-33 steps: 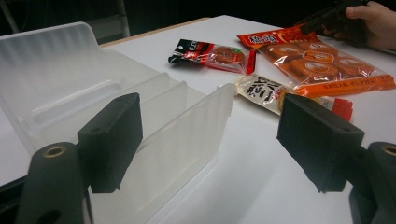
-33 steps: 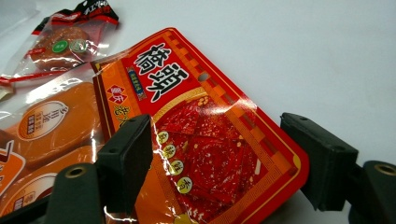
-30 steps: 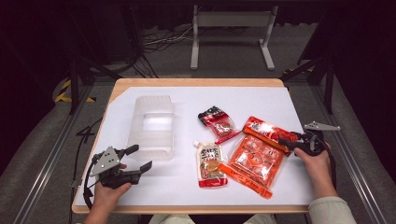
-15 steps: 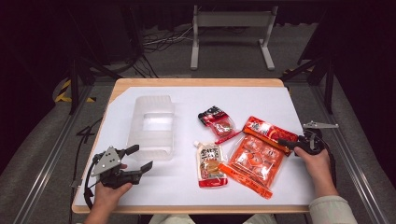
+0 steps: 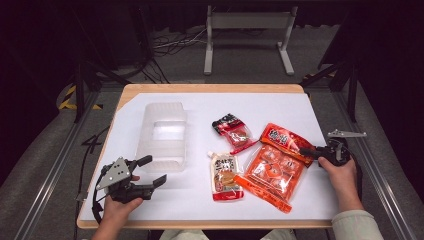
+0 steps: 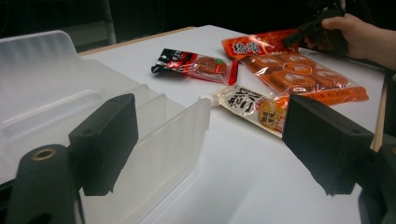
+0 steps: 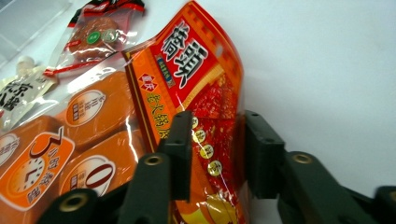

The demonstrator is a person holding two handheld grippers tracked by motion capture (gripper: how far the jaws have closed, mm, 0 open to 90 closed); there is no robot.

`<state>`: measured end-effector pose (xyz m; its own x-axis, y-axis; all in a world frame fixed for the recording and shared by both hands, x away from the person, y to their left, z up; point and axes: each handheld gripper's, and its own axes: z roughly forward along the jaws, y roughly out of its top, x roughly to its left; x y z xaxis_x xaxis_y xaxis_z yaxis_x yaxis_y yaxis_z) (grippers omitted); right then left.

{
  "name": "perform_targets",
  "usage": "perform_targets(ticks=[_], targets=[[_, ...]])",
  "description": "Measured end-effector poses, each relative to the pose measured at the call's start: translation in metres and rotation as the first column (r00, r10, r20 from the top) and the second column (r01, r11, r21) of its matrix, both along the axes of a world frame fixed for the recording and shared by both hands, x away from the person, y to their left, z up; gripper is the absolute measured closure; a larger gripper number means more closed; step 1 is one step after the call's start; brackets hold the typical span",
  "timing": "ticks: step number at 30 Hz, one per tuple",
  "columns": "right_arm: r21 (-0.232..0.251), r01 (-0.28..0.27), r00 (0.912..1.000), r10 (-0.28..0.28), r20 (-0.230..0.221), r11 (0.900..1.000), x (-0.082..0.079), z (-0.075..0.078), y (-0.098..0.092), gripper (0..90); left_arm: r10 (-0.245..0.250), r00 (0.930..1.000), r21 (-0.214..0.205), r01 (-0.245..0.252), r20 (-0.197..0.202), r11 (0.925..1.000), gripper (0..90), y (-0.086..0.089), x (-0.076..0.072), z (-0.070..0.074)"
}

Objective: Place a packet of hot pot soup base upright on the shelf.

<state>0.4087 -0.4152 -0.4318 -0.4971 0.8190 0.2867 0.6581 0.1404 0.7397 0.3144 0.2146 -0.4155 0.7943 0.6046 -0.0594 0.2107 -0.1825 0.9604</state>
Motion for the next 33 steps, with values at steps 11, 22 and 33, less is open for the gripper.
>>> perform_targets(ticks=[11, 22, 33], targets=[[-0.113, -0.01, 0.9999, 0.01, 0.004, 0.9935, -0.002, 0.003, 0.011, 89.9, 0.052, 0.9986, 0.039, -0.052, 0.016, 0.9979, 18.8, -0.003, 0.004, 0.0], [0.007, 0.003, 0.996, -0.004, 0.089, 1.0, -0.016, 0.038, 0.002, 90.0, 0.008, 0.9999, 0.079, -0.008, -0.006, 0.9968, 23.3, -0.018, 0.003, 0.014], [0.052, -0.047, 0.9861, 0.038, 0.162, 0.9976, -0.033, 0.074, 0.006, 90.0, -0.044, 0.9943, 0.072, 0.052, -0.097, 0.996, 26.6, -0.029, 0.011, 0.03]])
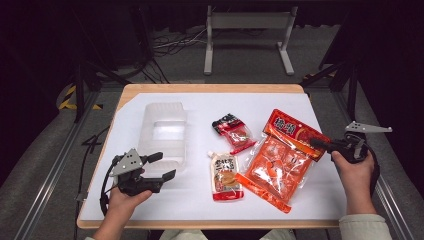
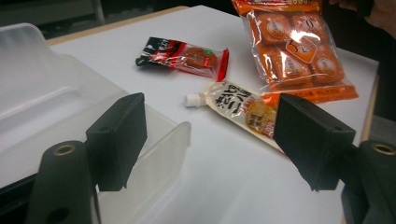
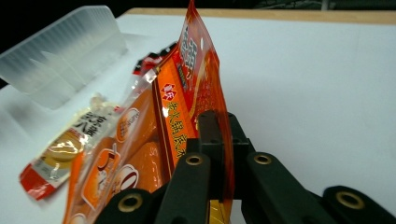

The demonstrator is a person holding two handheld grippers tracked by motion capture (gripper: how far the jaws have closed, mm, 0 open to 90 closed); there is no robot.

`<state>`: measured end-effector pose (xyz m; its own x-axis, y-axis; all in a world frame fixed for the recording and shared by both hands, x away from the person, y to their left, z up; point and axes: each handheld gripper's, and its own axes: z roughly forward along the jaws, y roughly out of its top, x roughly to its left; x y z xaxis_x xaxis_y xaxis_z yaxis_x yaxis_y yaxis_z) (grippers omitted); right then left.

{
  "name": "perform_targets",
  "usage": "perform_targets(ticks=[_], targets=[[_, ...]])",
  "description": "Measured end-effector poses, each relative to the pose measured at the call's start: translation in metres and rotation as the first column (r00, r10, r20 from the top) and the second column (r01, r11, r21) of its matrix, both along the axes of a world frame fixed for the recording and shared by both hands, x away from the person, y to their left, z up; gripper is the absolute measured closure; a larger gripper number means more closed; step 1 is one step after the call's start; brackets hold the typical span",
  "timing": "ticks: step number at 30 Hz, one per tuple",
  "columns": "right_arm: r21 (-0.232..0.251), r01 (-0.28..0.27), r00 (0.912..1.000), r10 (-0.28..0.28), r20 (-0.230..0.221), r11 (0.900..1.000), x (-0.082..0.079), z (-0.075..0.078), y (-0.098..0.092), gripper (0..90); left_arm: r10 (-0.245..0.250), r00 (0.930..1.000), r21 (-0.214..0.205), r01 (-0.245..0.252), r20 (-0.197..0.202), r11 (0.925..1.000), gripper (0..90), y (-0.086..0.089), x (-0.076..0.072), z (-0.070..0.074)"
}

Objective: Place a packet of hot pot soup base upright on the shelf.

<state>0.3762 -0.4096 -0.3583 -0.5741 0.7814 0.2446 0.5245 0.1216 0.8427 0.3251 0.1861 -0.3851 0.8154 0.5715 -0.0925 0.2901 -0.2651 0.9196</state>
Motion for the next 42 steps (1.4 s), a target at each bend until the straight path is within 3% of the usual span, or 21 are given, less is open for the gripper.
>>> perform_targets(ticks=[4, 7, 8, 13, 18, 21, 23, 28, 30, 32, 33, 36, 39, 42], targets=[[-0.001, -0.023, 0.9993, 0.023, 0.031, 0.9997, -0.009, 0.018, 0.005, 90.0, -0.018, 0.9998, 0.0, 0.018, 0.011, 0.9998, 27.9, -0.007, 0.001, 0.006], [0.012, -0.023, 0.9986, 0.022, 0.048, 0.9997, -0.015, 0.03, 0.01, 90.0, -0.005, 0.9997, -0.003, 0.005, 0.023, 1.0, 29.7, -0.01, 0.002, 0.008], [0.009, -0.027, 0.9981, 0.026, 0.056, 0.9996, -0.016, 0.033, 0.011, 90.0, 0.019, 0.9993, -0.014, -0.018, 0.033, 0.9997, 30.6, -0.01, 0.003, 0.008], [-0.001, -0.051, 0.9945, 0.051, 0.092, 0.9987, -0.025, 0.054, 0.022, 90.0, 0.044, 0.9985, -0.071, -0.041, 0.033, 0.9966, 33.2, -0.006, 0.006, 0.011], [-0.006, -0.095, 0.9869, 0.095, 0.131, 0.9955, -0.035, 0.069, 0.03, 90.0, 0.072, 0.9968, -0.067, -0.069, 0.036, 0.9954, 30.4, -0.007, 0.006, 0.011], [-0.016, -0.113, 0.983, 0.114, 0.144, 0.9935, -0.04, 0.076, 0.038, 90.0, 0.149, 0.9882, -0.033, -0.148, 0.036, 0.9885, 26.4, -0.01, 0.006, 0.012], [-0.022, -0.14, 0.9763, 0.142, 0.164, 0.9898, -0.044, 0.081, 0.044, 90.0, 0.163, 0.9851, -0.014, -0.163, 0.055, 0.9866, 26.9, -0.013, 0.006, 0.012], [-0.046, -0.178, 0.9654, 0.183, 0.186, 0.983, -0.05, 0.091, 0.057, 90.0, 0.091, 0.9943, 0.014, -0.092, 0.055, 0.9957, 31.6, -0.018, 0.011, 0.012], [-0.055, -0.19, 0.9612, 0.197, 0.193, 0.9802, -0.052, 0.094, 0.06, 90.0, 0.096, 0.9937, 0.018, -0.097, 0.058, 0.9951, 31.7, -0.021, 0.011, 0.011], [-0.062, -0.2, 0.9577, 0.208, 0.199, 0.9779, -0.054, 0.096, 0.064, 90.0, 0.137, 0.9884, 0.023, -0.139, 0.066, 0.9901, 27.4, -0.024, 0.012, 0.011], [-0.065, -0.2, 0.9558, 0.21, 0.206, 0.9776, -0.055, 0.097, 0.066, 90.0, 0.139, 0.989, 0.022, -0.141, 0.05, 0.9898, 25.7, -0.025, 0.013, 0.01], [-0.072, -0.209, 0.9505, 0.22, 0.219, 0.9752, -0.058, 0.1, 0.07, 90.0, 0.092, 0.9948, -0.002, -0.092, -0.044, 0.9957, 31.1, -0.025, 0.02, 0.005], [-0.074, -0.219, 0.946, 0.23, 0.228, 0.9729, -0.06, 0.104, 0.074, 90.0, 0.064, 0.9975, -0.028, -0.065, -0.031, 0.9975, 34.4, -0.026, 0.022, 0.002], [-0.087, -0.212, 0.945, 0.227, 0.235, 0.9733, -0.06, 0.107, 0.076, 90.0, 0.021, 0.9994, -0.087, -0.023, -0.029, 0.9959, 33.1, -0.026, 0.025, -0.001]])
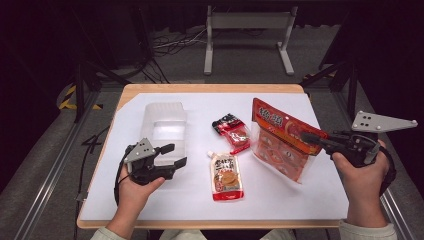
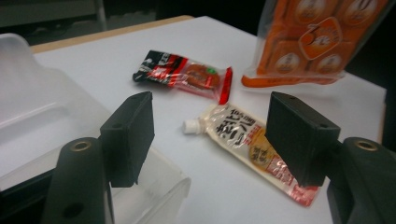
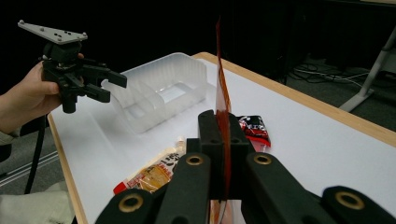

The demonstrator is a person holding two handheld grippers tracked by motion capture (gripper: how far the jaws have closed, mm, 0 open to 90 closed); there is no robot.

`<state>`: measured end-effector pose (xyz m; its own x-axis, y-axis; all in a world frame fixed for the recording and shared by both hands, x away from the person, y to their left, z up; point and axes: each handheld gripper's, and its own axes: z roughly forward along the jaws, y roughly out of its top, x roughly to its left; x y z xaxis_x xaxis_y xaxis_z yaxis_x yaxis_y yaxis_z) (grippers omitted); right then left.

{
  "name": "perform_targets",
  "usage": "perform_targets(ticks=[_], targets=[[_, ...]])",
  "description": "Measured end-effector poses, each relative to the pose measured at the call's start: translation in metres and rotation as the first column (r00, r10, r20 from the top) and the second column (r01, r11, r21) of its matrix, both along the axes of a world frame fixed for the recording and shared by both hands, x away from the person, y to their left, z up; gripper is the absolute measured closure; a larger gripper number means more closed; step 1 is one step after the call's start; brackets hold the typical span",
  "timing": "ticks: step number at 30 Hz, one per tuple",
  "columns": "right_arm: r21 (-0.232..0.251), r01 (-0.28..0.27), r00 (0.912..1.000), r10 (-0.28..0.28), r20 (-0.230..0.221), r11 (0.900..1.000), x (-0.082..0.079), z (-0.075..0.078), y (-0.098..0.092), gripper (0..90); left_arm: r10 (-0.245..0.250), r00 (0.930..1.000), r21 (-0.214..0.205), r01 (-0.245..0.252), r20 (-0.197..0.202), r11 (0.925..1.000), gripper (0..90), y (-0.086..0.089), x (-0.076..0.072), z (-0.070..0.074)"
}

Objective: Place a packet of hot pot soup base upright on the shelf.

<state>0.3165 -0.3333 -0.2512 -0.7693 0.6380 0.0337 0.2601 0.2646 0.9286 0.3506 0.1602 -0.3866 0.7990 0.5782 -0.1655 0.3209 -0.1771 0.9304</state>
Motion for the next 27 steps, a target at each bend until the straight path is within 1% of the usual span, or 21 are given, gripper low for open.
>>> perform_targets(ticks=[1, 3, 4, 7, 8, 9, 10, 11, 12, 13, 14, 16, 17, 20, 21, 22, 23, 24, 25, 26, 27], targets=[[0.0, 0.004, 1.0, -0.004, 0.0, 1.0, 0.001, 0.001, 0.0, 90.0, 0.001, 0.9998, -0.008, -0.001, -0.019, 1.0, 31.3, -0.001, 0.0, -0.001], [0.002, 0.002, 1.0, -0.002, -0.002, 1.0, 0.003, 0.002, 0.0, 90.0, -0.007, 0.9995, 0.006, 0.007, -0.032, 1.0, 26.0, -0.004, 0.002, 0.0], [0.002, -0.001, 1.0, 0.001, -0.003, 1.0, 0.004, 0.003, 0.001, 90.0, -0.012, 0.9994, 0.013, 0.013, -0.033, 0.9998, 23.4, -0.007, 0.003, 0.0], [-0.001, -0.018, 0.9998, 0.018, -0.001, 0.9998, 0.006, 0.007, 0.005, 90.0, -0.039, 0.9986, 0.054, 0.041, -0.035, 0.9977, 18.2, -0.015, 0.005, 0.002], [-0.001, -0.018, 0.9998, 0.018, -0.001, 0.9998, 0.006, 0.007, 0.005, 90.0, -0.039, 0.9986, 0.054, 0.041, -0.035, 0.9977, 16.1, -0.015, 0.005, 0.002], [-0.007, -0.036, 0.9994, 0.036, 0.0, 0.9993, 0.007, 0.011, 0.011, 90.0, -0.046, 0.9985, 0.064, 0.048, -0.03, 0.9968, 14.7, -0.017, 0.005, 0.002], [-0.007, -0.036, 0.9994, 0.036, 0.0, 0.9993, 0.007, 0.011, 0.011, 90.0, -0.055, 0.998, 0.063, 0.057, -0.032, 0.9964, 14.7, -0.02, 0.005, 0.003], [-0.01, -0.051, 0.9987, 0.052, 0.005, 0.9986, 0.008, 0.014, 0.017, 90.0, -0.065, 0.9973, 0.051, 0.067, -0.033, 0.9965, 11.6, -0.022, 0.005, 0.003], [-0.01, -0.051, 0.9987, 0.052, 0.005, 0.9986, 0.008, 0.014, 0.017, 90.0, -0.073, 0.9967, 0.045, 0.075, -0.035, 0.9962, 11.6, -0.024, 0.006, 0.004], [-0.01, -0.063, 0.998, 0.063, 0.008, 0.9979, 0.009, 0.016, 0.02, 90.0, -0.088, 0.9956, 0.046, 0.09, -0.031, 0.9949, 11.0, -0.025, 0.006, 0.005], [-0.01, -0.072, 0.9973, 0.072, 0.009, 0.9973, 0.009, 0.018, 0.023, 90.0, -0.113, 0.9934, 0.037, 0.114, -0.022, 0.9928, 8.6, -0.027, 0.006, 0.006], [-0.01, -0.093, 0.9956, 0.093, 0.016, 0.9956, 0.01, 0.022, 0.03, 90.0, -0.136, 0.9906, 0.042, 0.136, -0.02, 0.9898, 6.5, -0.03, 0.006, 0.007], [-0.007, -0.101, 0.9948, 0.101, 0.018, 0.9949, 0.011, 0.023, 0.032, 90.0, -0.14, 0.9901, 0.044, 0.141, -0.005, 0.9891, 4.7, -0.031, 0.006, 0.008], [0.0, -0.128, 0.9915, 0.128, 0.022, 0.9918, 0.012, 0.028, 0.04, 90.0, -0.158, 0.9867, 0.023, 0.158, 0.037, 0.9872, 4.3, -0.034, 0.004, 0.009], [0.0, -0.138, 0.9901, 0.138, 0.024, 0.9904, 0.013, 0.029, 0.044, 90.0, -0.16, 0.9865, 0.008, 0.16, 0.036, 0.9872, 4.3, -0.035, 0.004, 0.009], [0.002, -0.152, 0.9881, 0.152, 0.027, 0.9884, 0.014, 0.031, 0.049, 90.0, -0.164, 0.9855, 0.006, 0.164, 0.043, 0.9865, 4.4, -0.036, 0.004, 0.009], [0.002, -0.152, 0.9881, 0.152, 0.027, 0.9884, 0.014, 0.031, 0.049, 90.0, -0.175, 0.983, 0.011, 0.175, 0.055, 0.9845, 4.4, -0.037, 0.005, 0.01], [0.003, -0.159, 0.9869, 0.159, 0.029, 0.9873, 0.015, 0.032, 0.051, 90.0, -0.183, 0.9815, 0.009, 0.183, 0.056, 0.9831, 4.6, -0.039, 0.006, 0.011], [0.001, -0.166, 0.9857, 0.166, 0.03, 0.9862, 0.016, 0.032, 0.055, 90.0, -0.185, 0.9816, -0.001, 0.185, 0.049, 0.9827, 4.5, -0.041, 0.006, 0.011], [0.001, -0.171, 0.9848, 0.171, 0.03, 0.9853, 0.016, 0.033, 0.057, 90.0, -0.199, 0.9787, -0.023, 0.201, 0.05, 0.9794, 4.3, -0.042, 0.008, 0.013], [-0.001, -0.182, 0.9828, 0.182, 0.031, 0.9833, 0.018, 0.033, 0.061, 90.0, -0.205, 0.9775, -0.041, 0.207, 0.049, 0.9775, 4.3, -0.044, 0.009, 0.014]])
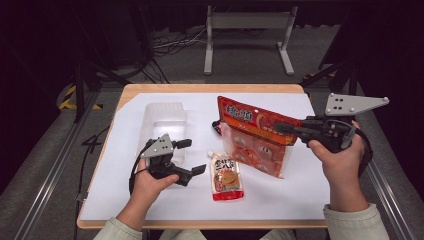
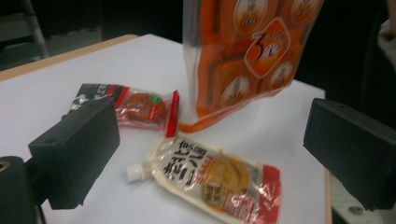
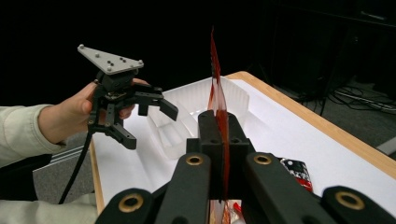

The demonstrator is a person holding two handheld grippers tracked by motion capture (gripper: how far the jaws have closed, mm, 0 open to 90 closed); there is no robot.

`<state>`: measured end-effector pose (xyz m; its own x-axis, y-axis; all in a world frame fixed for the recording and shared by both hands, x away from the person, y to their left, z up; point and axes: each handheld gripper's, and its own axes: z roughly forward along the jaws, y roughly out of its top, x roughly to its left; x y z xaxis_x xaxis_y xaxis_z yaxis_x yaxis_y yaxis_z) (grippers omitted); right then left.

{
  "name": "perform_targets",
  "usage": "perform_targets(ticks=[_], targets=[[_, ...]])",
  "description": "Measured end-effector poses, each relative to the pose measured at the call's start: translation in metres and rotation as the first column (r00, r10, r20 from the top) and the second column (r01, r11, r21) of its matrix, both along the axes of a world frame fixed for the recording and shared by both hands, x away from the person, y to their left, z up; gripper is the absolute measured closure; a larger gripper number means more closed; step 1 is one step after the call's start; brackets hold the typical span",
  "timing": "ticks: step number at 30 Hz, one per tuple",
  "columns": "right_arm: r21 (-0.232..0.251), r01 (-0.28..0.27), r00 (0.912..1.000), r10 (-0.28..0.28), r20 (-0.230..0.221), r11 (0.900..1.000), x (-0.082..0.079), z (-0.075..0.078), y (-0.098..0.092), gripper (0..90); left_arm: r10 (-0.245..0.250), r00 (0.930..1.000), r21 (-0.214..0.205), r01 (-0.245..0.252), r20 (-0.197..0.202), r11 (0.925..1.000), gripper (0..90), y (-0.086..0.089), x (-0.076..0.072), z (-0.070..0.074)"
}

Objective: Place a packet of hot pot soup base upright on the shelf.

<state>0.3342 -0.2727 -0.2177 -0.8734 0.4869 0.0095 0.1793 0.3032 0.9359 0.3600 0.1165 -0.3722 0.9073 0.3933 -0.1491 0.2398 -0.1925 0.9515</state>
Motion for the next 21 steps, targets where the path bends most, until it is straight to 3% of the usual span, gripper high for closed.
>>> perform_targets(ticks=[5, 11, 16, 21], targets=[[0.015, -0.031, 0.9995, 0.031, 0.006, 0.9994, 0.002, 0.001, 0.009, 90.0, -0.013, 0.9999, -0.043, 0.013, 0.005, 0.999, 3.9, -0.006, 0.004, 0.003], [0.034, -0.076, 0.997, 0.076, 0.012, 0.9965, 0.004, 0.003, 0.021, 90.0, -0.026, 0.9982, -0.067, 0.029, 0.054, 0.9973, 2.4, -0.016, 0.012, 0.001], [0.036, -0.105, 0.9944, 0.104, 0.02, 0.9938, 0.005, 0.002, 0.03, 90.0, -0.05, 0.9979, -0.097, 0.053, 0.043, 0.9938, 1.7, -0.023, 0.016, -0.001], [0.048, -0.13, 0.9915, 0.129, 0.017, 0.9904, 0.006, -0.001, 0.038, 90.0, -0.061, 0.9974, -0.091, 0.064, 0.038, 0.9937, 1.5, -0.029, 0.018, -0.001]])
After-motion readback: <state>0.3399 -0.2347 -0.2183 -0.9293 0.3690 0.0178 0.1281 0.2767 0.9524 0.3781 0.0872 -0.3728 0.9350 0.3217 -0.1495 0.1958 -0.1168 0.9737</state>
